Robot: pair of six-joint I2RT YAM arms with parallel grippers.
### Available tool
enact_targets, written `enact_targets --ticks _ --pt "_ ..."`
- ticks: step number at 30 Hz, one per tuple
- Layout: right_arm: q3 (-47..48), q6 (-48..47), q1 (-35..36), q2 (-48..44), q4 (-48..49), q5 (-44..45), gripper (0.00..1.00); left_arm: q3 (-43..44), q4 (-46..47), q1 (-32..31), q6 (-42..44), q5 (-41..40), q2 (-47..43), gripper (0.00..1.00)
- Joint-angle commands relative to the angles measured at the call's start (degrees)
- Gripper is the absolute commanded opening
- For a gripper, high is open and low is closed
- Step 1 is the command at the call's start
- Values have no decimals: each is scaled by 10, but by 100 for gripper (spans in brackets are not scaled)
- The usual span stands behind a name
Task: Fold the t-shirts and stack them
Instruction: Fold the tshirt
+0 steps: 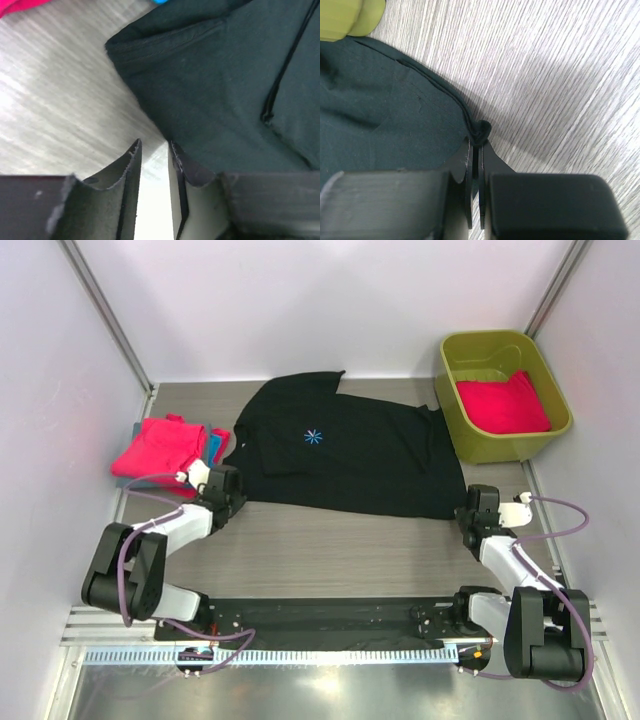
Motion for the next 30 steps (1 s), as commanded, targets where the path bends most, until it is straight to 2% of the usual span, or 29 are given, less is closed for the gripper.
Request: enact_targets --ticks 1,2,3,5,11,14,15,17,18,24,30 --pt "-2 3 -4 -3 16 29 1 31 32 0 9 -15 24 29" --pt "-2 4 -4 -4 17 28 1 35 26 1 9 -16 30 32" --pt "-4 5 -3 -4 17 28 1 39 26 3 10 -12 38 38" --pt "-6 5 -4 -6 21 29 1 48 24 7 6 -6 54 42" --pt "-9 5 -3 -5 26 27 1 71 -2 13 2 -4 94 41" --pt "-10 6 -4 -5 28 26 1 104 -34 14 10 17 133 29" --pt "-10 6 -4 -5 29 26 1 116 -40 14 13 21 140 20" --pt "-12 7 -4 -5 30 24 1 125 -52 15 30 34 153 10" --pt "-12 7 -4 -7 30 23 1 127 -55 14 32 35 157 1" --pt "-16 8 -4 -11 35 19 1 115 -50 23 40 34 133 0" --pt "-1 16 -3 -25 17 15 1 96 -76 23 55 -25 17 0"
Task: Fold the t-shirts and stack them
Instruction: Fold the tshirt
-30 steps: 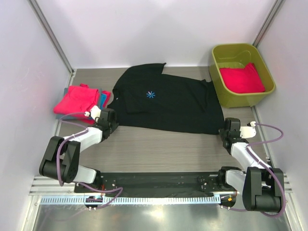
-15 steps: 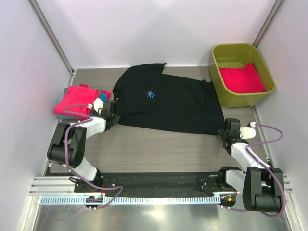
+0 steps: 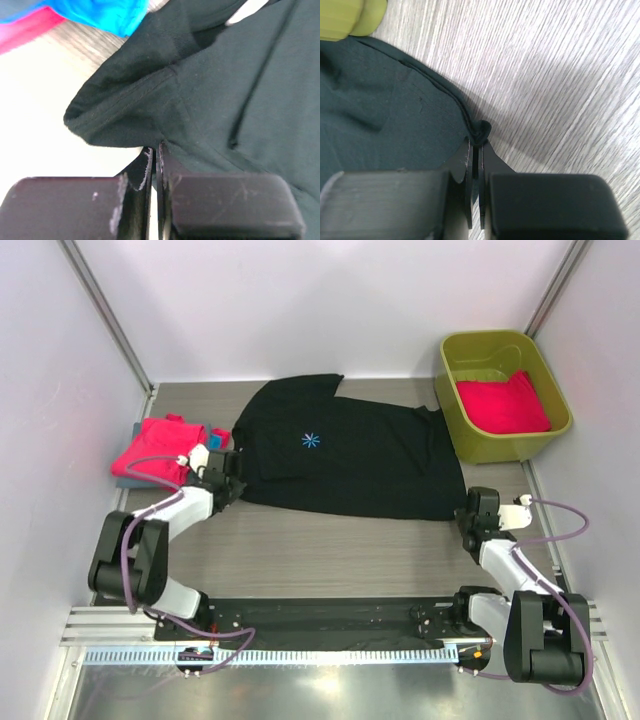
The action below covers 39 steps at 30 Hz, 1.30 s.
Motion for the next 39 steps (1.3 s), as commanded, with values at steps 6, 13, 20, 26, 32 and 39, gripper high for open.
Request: enact_targets --ticks 6,13,20,26,32,39 --pt "131 29 -4 -22 -78 2 1 147 -150 2 34 -36 -87 0" --pt "162 21 -4 -128 -168 6 1 137 -210 2 42 -52 -194 0" --pt "24 43 -4 -247 -229 -14 1 -108 -183 -2 -13 -44 -314 0" --pt "-22 36 -4 -335 -295 -11 1 -182 -231 -2 -14 -54 -464 0" --pt "-24 50 -4 -313 -271 -8 1 -170 -196 -2 -16 -42 -450 0" --pt "118 8 -4 -177 -270 3 1 140 -257 -3 19 -28 -276 0"
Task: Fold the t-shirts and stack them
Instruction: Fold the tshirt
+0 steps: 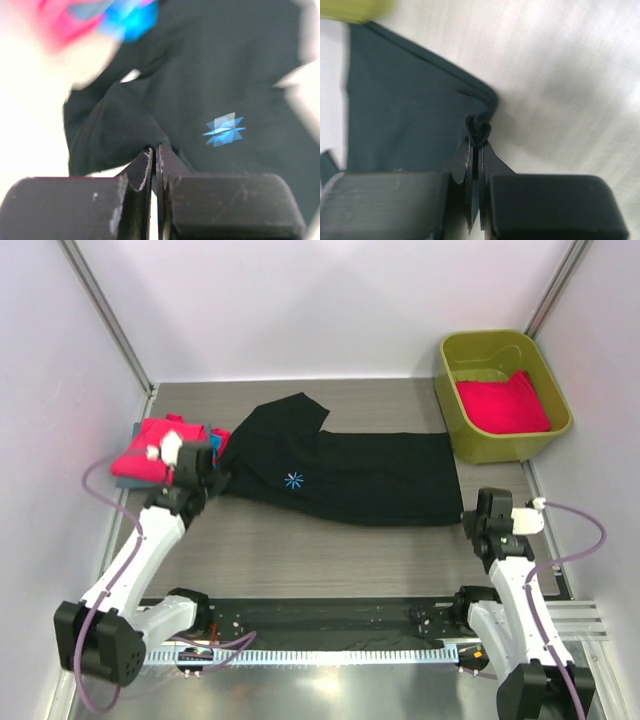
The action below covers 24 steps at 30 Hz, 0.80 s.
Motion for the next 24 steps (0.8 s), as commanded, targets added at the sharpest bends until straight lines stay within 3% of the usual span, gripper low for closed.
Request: enact_targets --ticks 1,4,8,11,17,24 --pt "56 -21 -4 25 19 34 1 158 -8 1 31 -33 16 0" --pt "27 -9 -4 0 21 37 1 138 -7 2 45 -58 -11 0" --pt "-22 0 -4 -39 24 41 1 -33 3 1 38 -56 -63 0" --pt "-30 -3 -4 -51 23 33 1 -114 23 2 34 -64 -116 0" --pt "-29 -13 -4 -56 5 25 1 -145 -30 2 27 -87 -198 0" --pt "-36 -1 -4 -94 -31 20 1 -182 -50 2 -17 -62 -207 1"
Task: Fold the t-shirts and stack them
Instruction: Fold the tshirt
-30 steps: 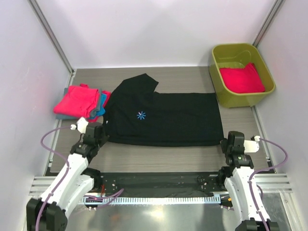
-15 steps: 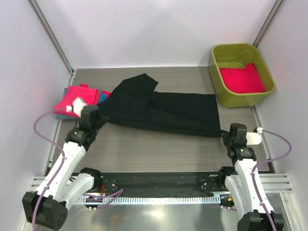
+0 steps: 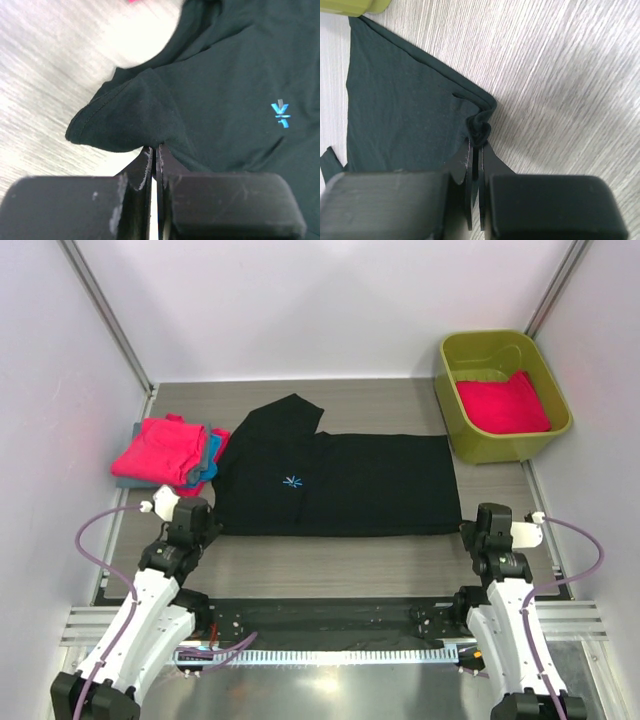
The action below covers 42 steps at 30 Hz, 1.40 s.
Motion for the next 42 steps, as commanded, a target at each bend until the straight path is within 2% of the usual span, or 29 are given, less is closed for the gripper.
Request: enact_targets --ticks 1,8,10,11,12,13,14,15,17,18,19,20,21,23,24,26,27,29,30,31,32,33,36,39,42 --pt "-2 5 -4 -29 -25 26 1 -25 -15 4 -24 -31 -2 1" --pt "14 5 -4 -54 -108 39 1 -43 -19 4 -38 -16 -18 1" --pt "17 -7 -4 -54 -109 28 6 -42 -22 4 -43 -17 -29 7" --pt "21 -7 -4 -54 -110 26 10 -42 -23 4 -44 -18 -32 11" --pt "23 -4 -4 -54 -114 24 25 -39 -25 4 -45 -20 -35 18" --pt "24 3 -4 -54 -117 19 31 -38 -27 4 -49 -21 -38 38" --pt "30 4 -4 -54 -124 20 36 -35 -39 4 -51 -24 -43 48" --pt "32 5 -4 -53 -128 23 47 -26 -44 4 -52 -25 -45 54" --pt "47 1 -4 -54 -136 32 57 -20 -58 4 -50 -33 -54 62" --pt "54 -3 -4 -54 -139 36 67 -16 -61 4 -48 -34 -59 65" --pt "61 -7 -4 -54 -140 38 68 -8 -63 4 -47 -36 -63 67" --pt "76 -23 -4 -54 -133 37 77 -5 -66 4 -44 -36 -68 67" --pt "84 -37 -4 -49 -123 33 79 -1 -65 4 -42 -33 -73 68" --pt "107 -74 -4 -34 -76 3 80 14 -57 4 -31 -20 -78 72" --pt "112 -131 -4 -6 -51 -13 80 21 -50 4 -4 6 -82 73" --pt "145 -168 -3 31 -18 -28 80 40 -24 4 19 32 -83 76" --pt "155 -220 -3 55 -9 -54 78 49 -18 4 40 40 -84 77" --pt "186 -260 -2 118 15 -73 78 70 9 4 56 52 -82 84" --pt "194 -305 -1 137 30 -114 77 72 37 4 85 70 -79 87" --pt "201 -318 0 153 38 -127 75 73 64 4 94 111 -65 97" --pt "211 -327 4 183 62 -137 73 76 102 4 96 124 -54 99" --pt "213 -336 8 196 77 -155 68 85 121 4 97 137 -36 100" --pt "233 -358 24 253 124 -165 63 111 184 4 100 158 43 100" --pt "273 -382 47 314 141 -143 62 153 237 4 104 169 135 100" --pt "322 -414 105 372 144 -103 61 211 269 4 120 170 232 100"
